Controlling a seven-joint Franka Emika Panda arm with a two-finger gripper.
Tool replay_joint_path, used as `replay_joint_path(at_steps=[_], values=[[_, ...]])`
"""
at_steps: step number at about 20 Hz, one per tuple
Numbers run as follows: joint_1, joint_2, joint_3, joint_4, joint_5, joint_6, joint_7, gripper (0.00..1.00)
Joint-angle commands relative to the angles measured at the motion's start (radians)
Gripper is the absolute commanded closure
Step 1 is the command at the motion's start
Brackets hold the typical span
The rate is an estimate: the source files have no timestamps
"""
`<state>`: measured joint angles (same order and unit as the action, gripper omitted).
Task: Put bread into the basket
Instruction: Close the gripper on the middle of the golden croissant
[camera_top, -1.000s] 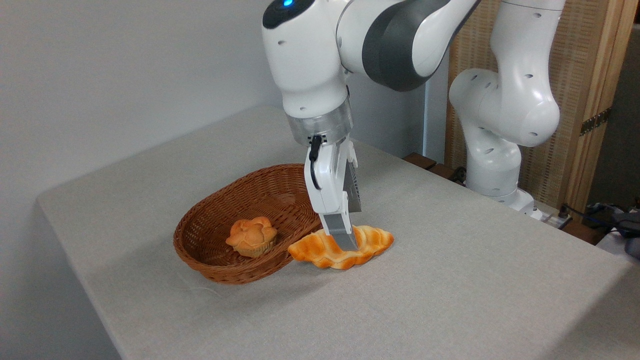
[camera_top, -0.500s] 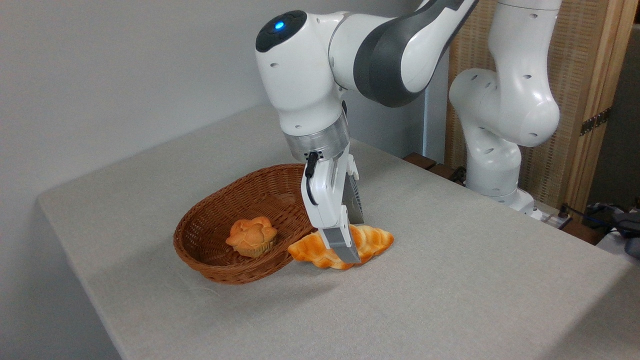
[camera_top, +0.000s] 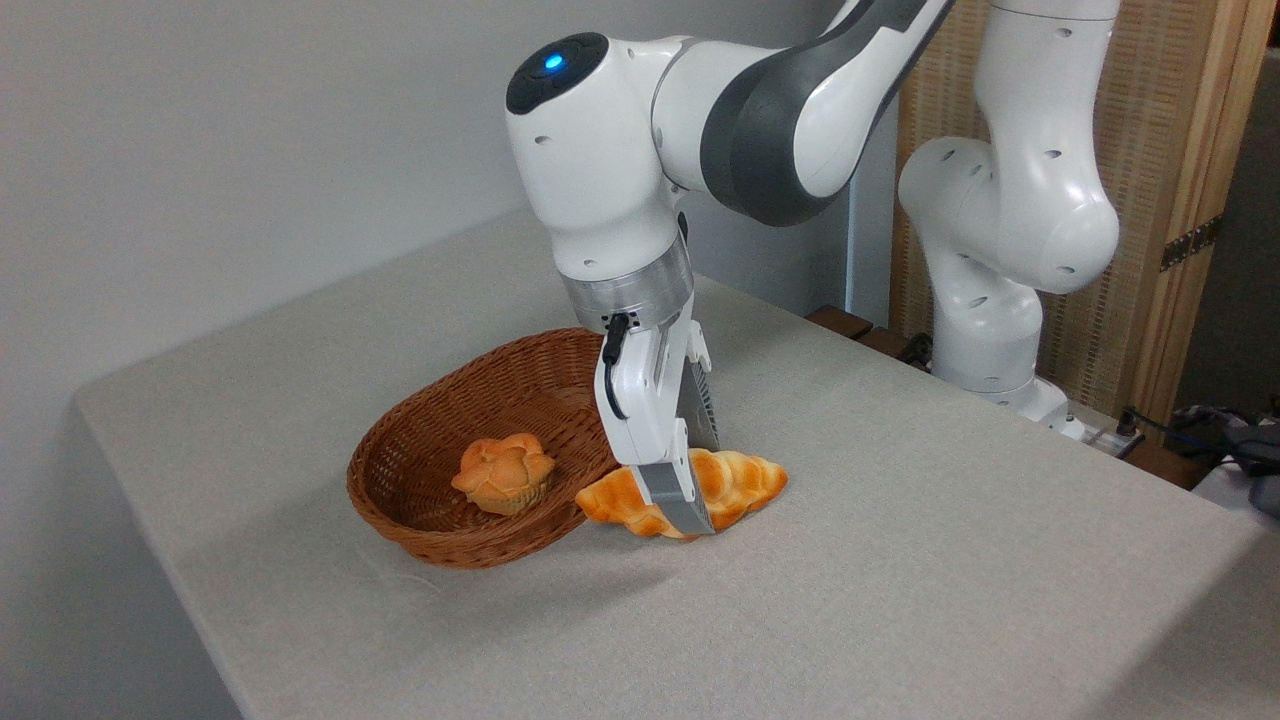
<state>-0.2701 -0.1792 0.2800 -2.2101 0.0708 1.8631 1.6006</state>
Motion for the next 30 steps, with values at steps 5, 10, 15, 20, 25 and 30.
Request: replay_joint_path(at_steps=[5,10,15,20,25,30], values=[[-0.008,0.000,0.004,0.001,0.015,0.005,0.013,0.87],[-0.006,0.000,0.004,0.001,0.015,0.001,0.012,0.88],[-0.008,0.000,0.004,0.001,0.015,-0.002,0.012,0.92],[-0.008,0.000,0.004,0.001,0.015,-0.005,0.012,0.94],[-0.003,-0.006,0.005,0.010,0.014,-0.010,0.012,0.94],[0.006,-0.014,0.008,0.052,0.012,-0.034,0.010,0.93]])
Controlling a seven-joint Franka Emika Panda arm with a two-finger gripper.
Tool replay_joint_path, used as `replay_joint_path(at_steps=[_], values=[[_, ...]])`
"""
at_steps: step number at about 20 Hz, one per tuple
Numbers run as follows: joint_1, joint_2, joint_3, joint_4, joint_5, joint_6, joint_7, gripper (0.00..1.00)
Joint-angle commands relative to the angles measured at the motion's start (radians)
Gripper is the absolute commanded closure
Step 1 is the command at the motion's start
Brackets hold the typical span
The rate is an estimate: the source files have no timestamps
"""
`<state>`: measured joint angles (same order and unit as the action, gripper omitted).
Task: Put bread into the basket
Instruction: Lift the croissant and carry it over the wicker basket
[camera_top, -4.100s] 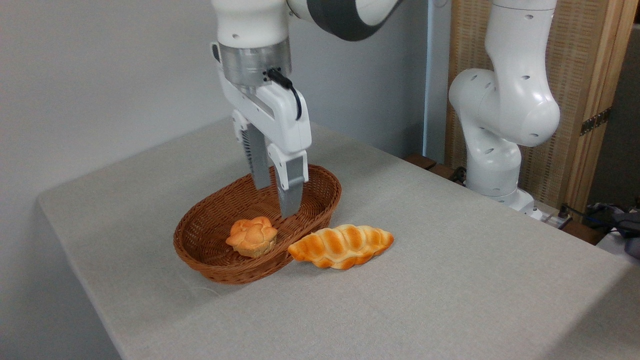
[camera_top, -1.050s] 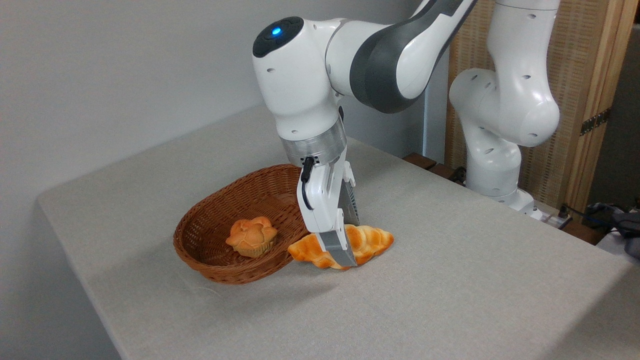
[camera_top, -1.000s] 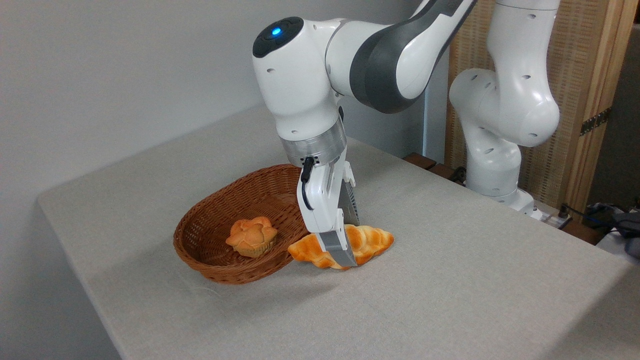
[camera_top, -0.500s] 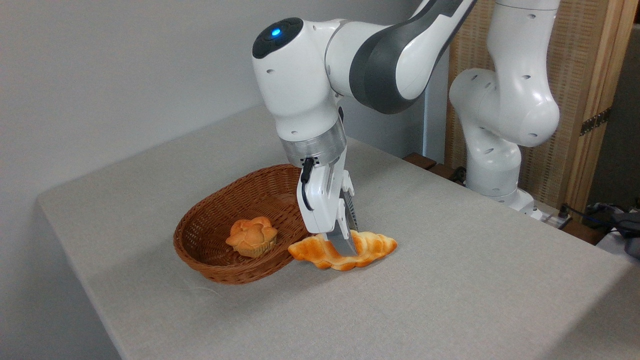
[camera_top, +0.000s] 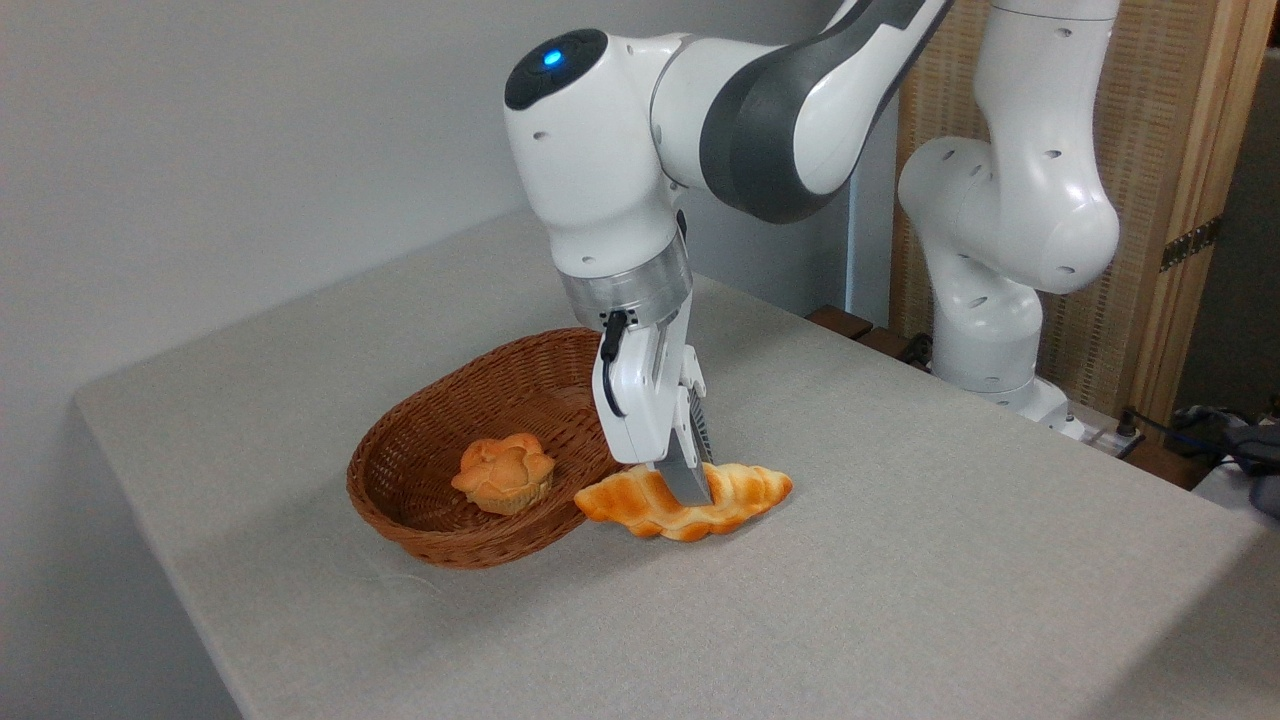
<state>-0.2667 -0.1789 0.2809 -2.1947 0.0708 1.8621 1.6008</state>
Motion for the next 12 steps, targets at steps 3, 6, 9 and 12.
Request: replay_joint_path(at_steps=[3,6,9,12], values=[[0.004,-0.020,0.018,0.070,0.010,-0.058,0.005,0.92],[0.003,-0.022,0.026,0.104,0.003,-0.072,0.005,0.87],[0.004,-0.027,0.030,0.130,0.001,-0.083,0.007,0.87],[0.004,-0.031,0.030,0.158,0.001,-0.119,0.005,0.87]])
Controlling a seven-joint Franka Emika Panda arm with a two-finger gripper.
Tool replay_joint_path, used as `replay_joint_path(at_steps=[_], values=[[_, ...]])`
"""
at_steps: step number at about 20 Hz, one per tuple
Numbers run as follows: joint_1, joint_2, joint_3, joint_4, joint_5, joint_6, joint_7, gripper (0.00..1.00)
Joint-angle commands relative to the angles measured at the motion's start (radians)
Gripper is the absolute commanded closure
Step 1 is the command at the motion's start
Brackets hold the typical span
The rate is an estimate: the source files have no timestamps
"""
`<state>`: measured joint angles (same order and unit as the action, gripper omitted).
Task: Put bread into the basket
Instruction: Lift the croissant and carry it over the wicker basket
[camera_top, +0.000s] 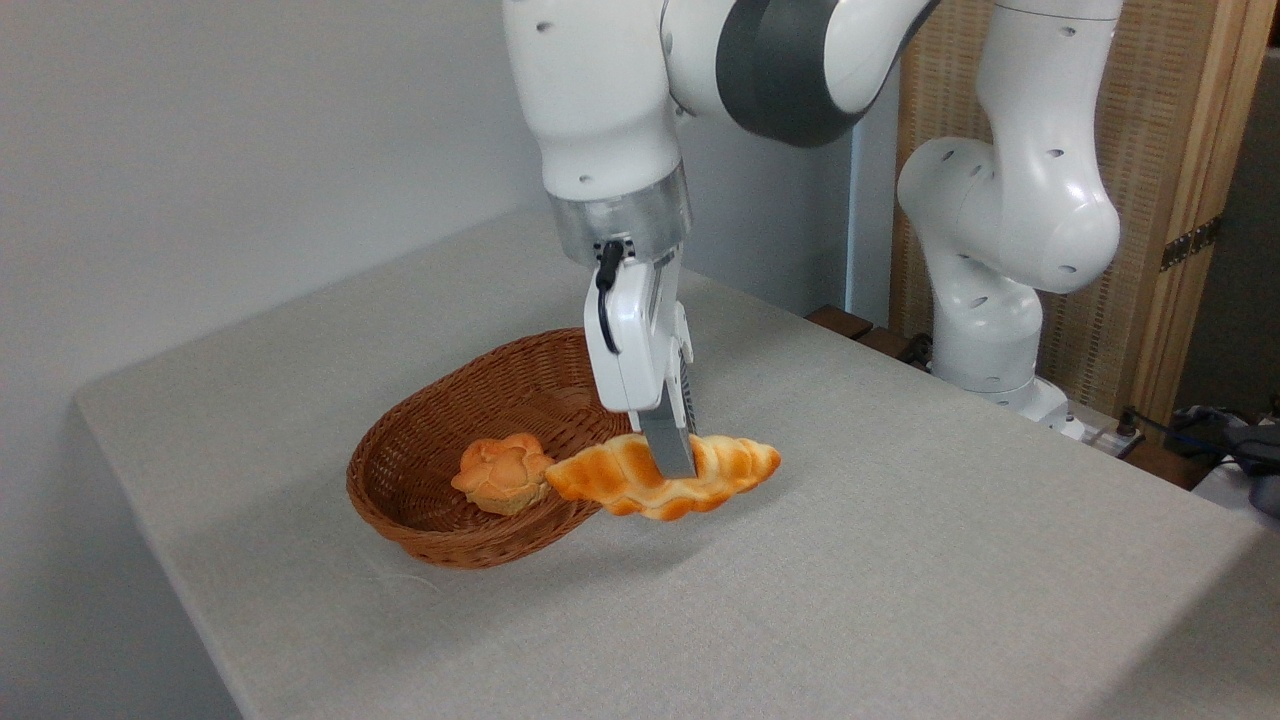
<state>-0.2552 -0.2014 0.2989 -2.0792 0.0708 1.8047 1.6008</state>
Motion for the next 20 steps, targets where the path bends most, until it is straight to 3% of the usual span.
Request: replay_joint_path(at_steps=[1,3,5,8,12,16,20], values=[[-0.007,-0.010,0.014,0.047,0.000,-0.065,0.005,0.87],[-0.009,-0.012,0.013,0.060,-0.012,-0.074,0.002,0.86],[-0.010,-0.012,0.002,0.073,-0.063,-0.076,-0.025,0.85],[-0.015,-0.004,-0.049,0.076,-0.149,-0.067,-0.160,0.85],[-0.016,0.000,-0.101,0.082,-0.169,-0.059,-0.295,0.80],[-0.015,0.007,-0.147,0.103,-0.241,-0.057,-0.422,0.80],[-0.016,0.010,-0.188,0.105,-0.256,-0.021,-0.616,0.69]])
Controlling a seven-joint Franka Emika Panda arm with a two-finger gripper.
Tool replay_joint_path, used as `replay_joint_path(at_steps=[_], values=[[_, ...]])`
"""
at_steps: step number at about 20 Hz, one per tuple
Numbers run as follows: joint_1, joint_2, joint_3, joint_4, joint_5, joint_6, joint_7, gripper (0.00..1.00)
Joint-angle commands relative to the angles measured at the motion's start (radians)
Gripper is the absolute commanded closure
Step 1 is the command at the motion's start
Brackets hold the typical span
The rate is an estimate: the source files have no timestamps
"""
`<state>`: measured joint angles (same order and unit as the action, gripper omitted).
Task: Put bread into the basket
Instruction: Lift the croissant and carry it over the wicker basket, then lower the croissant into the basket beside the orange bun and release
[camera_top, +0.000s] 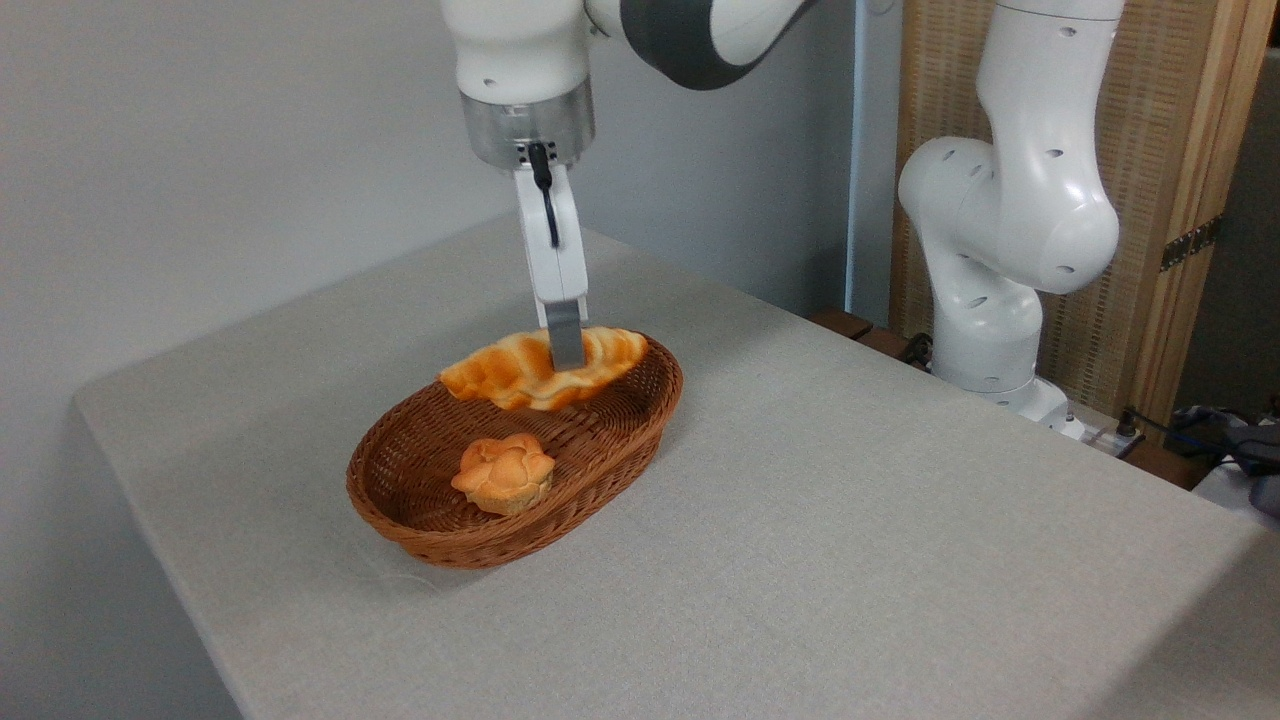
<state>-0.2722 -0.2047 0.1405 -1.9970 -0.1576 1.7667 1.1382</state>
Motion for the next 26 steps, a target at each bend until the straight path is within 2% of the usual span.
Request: replay_joint_path(at_steps=[1,3,4,7,8,9,11,26], values=[[0.001,0.016,-0.051,0.023,-0.026,0.022,-0.207,0.69],[0.001,0.022,-0.073,0.023,-0.025,0.030,-0.273,0.67],[0.001,0.022,-0.078,0.023,-0.025,0.033,-0.297,0.63],[0.001,0.030,-0.102,0.023,-0.028,0.055,-0.409,0.37],[0.001,0.031,-0.104,0.024,-0.028,0.074,-0.425,0.34],[0.001,0.034,-0.110,0.023,-0.028,0.089,-0.449,0.19],[-0.001,0.036,-0.124,0.023,-0.028,0.100,-0.475,0.01],[0.005,0.042,-0.113,0.023,-0.026,0.100,-0.468,0.00]])
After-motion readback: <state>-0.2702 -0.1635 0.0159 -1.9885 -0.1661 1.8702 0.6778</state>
